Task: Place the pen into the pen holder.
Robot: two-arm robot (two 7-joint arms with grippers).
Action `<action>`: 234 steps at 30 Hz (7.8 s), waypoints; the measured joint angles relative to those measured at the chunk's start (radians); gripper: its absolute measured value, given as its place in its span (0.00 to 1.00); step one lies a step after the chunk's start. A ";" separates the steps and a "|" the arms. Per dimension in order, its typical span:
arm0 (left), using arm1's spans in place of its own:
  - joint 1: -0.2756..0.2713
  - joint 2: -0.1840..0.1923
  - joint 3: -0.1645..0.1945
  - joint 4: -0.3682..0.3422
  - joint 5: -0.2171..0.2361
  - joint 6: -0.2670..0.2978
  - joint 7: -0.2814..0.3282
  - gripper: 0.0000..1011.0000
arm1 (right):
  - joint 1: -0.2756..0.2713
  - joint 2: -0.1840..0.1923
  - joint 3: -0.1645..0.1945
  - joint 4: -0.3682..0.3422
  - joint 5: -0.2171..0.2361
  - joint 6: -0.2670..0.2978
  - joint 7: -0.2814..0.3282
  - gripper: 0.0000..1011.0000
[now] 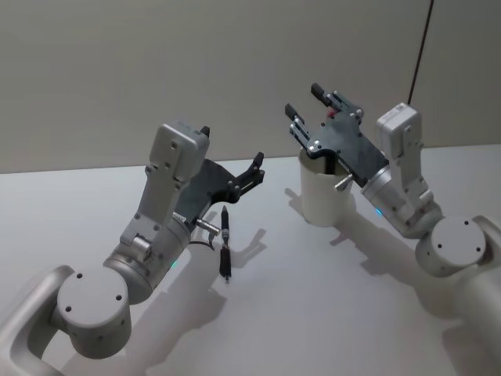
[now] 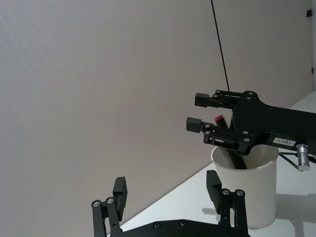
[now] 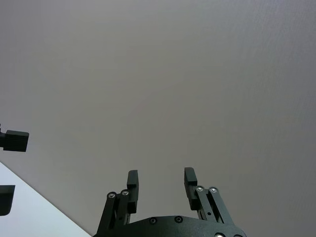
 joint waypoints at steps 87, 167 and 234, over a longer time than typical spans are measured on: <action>0.000 0.000 0.000 0.000 0.000 0.000 0.000 0.99 | -0.562 0.257 0.105 -0.878 0.240 0.620 -0.227 0.99; 0.154 0.054 -0.013 -0.168 -0.233 0.296 0.092 0.99 | -0.633 0.284 0.116 -0.969 0.257 0.711 -0.284 0.99; 0.115 -0.089 -0.019 -0.110 -0.246 0.572 0.252 0.99 | -0.633 0.284 0.116 -0.969 0.257 0.711 -0.284 0.99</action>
